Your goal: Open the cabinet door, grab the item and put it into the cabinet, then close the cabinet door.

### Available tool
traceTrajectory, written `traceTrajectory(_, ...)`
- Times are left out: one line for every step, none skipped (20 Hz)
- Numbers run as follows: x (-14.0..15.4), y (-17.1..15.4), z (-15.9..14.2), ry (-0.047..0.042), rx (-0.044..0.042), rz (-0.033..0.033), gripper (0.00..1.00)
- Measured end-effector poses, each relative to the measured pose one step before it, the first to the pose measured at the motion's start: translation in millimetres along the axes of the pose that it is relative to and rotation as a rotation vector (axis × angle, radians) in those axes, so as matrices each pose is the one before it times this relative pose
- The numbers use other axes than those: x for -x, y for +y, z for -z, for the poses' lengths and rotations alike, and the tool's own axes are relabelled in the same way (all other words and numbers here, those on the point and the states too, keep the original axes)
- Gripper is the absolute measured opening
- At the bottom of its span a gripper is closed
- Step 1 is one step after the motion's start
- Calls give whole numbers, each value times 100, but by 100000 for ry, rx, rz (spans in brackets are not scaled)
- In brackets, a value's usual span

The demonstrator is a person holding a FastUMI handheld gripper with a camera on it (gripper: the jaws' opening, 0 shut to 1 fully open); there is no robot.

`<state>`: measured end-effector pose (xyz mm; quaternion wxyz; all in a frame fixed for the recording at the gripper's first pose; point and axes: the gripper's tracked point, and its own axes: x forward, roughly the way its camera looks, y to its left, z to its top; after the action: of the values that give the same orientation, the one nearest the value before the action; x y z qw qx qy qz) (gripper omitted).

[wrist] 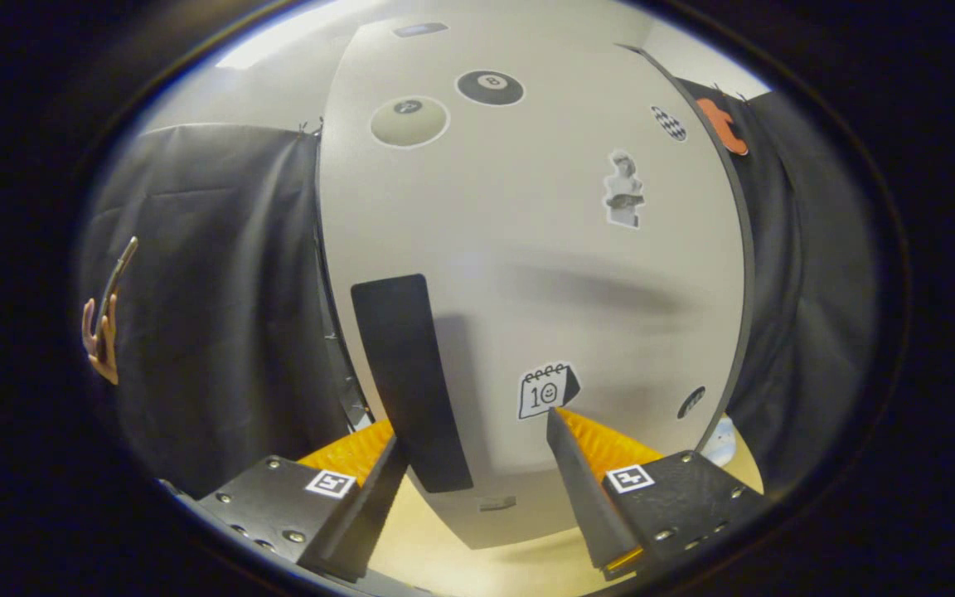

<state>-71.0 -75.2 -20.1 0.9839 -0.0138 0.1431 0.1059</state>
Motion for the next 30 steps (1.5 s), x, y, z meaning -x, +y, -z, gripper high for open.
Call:
traceTrajectory(-457, 168, -4, -270, 316, -101, 94)
traceTrajectory(-482, 268, -79, -258, -9, -182, 95)
traceTrajectory(-425, 164, -53, -335, 137, -171, 96)
traceTrajectory(-434, 133, -65, -291, 178, -108, 97)
traceTrajectory(-401, 104, -53, -415, 390, 36, 98)
traceTrajectory(-442, 83, -132, -612, 305, 154, 99)
traceTrajectory(-405, 129, -40, -424, 330, 202, 99)
traceTrajectory(-412, 96, -43, -422, 160, 365, 99)
traceTrajectory(-301, 6, -73, -298, 3, 947, 99)
traceTrajectory(-349, -26, -125, -421, 264, 1153, 99)
traceTrajectory(-297, 44, -6, -260, 371, 864, 99)
traceTrajectory(-233, 30, -99, -272, 214, 536, 99)
traceTrajectory(-301, 23, -34, -229, -232, 499, 99)
traceTrajectory(-347, 50, -81, -128, -243, 489, 99)
traceTrajectory(-252, 2, -20, -12, 94, 368, 99)
traceTrajectory(-190, 26, 23, -32, 18, 198, 99)
traceTrajectory(-195, -14, -7, 57, 37, 383, 100)
traceTrajectory(-229, 17, -35, -90, -242, 300, 100)
traceTrajectory(-242, -22, 18, 62, -124, 241, 100)
traceTrajectory(-223, 39, -41, -42, -107, -30, 100)
traceTrajectory(-189, -30, 8, 107, -187, 183, 100)
traceTrajectory(-196, -3, -75, -150, -254, 107, 100)
traceTrajectory(-180, 44, -48, 39, -233, -95, 100)
traceTrajectory(-184, 7, 93, 13, -216, 13, 100)
traceTrajectory(-166, 1, -36, 141, -355, -263, 100)
traceTrajectory(-74, 62, 50, 103, -345, -184, 100)
traceTrajectory(-59, 28, -51, -90, -120, -127, 100)
traceTrajectory(-106, 15, -20, -93, 11, -30, 100)
traceTrajectory(-77, -2, -22, -54, -67, -135, 100)
traceTrajectory(-138, 34, 6, -54, -175, -69, 100)
